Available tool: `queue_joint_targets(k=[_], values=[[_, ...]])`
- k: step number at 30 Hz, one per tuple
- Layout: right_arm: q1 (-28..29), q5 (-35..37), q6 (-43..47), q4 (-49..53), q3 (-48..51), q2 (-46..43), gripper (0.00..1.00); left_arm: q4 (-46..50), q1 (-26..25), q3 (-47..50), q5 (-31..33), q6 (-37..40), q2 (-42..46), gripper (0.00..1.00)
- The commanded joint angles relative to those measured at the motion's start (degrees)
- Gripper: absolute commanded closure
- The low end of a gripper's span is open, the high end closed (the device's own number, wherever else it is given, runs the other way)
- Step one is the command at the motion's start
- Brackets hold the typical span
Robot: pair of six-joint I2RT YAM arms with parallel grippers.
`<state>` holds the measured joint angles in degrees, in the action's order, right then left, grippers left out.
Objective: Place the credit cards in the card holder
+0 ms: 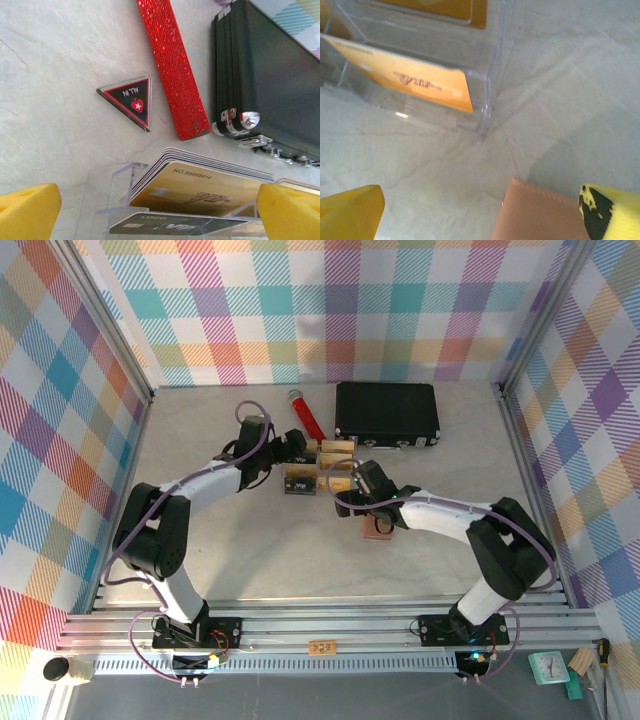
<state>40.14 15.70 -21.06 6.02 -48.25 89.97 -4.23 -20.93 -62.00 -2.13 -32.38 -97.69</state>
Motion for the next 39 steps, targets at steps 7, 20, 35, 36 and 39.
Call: queue_joint_targets(k=[7, 20, 35, 36, 39], values=[[-3.2, -2.3, -13.3, 11.7, 6.9, -16.6, 0.01, 10.1, 1.9, 3.2, -0.7, 1.5, 13.2, 0.0], [-14.8, -23.7, -21.0, 13.6, 18.9, -30.0, 0.2, 12.6, -4.2, 16.8, -2.4, -5.9, 27.4, 0.0], [-21.3, -35.4, -28.1, -3.8, 28.2, -26.5, 0.48, 11.4, -12.6, 21.1, 2.7, -8.4, 27.6, 0.0], [-21.3, -35.1, -28.1, -3.9, 28.3, -26.5, 0.48, 11.4, -12.9, 21.1, 2.8, -8.3, 27.6, 0.0], [-21.5, -35.1, -28.2, -4.7, 28.3, -26.1, 0.5, 11.5, -13.7, 21.4, 3.4, -8.4, 27.5, 0.01]])
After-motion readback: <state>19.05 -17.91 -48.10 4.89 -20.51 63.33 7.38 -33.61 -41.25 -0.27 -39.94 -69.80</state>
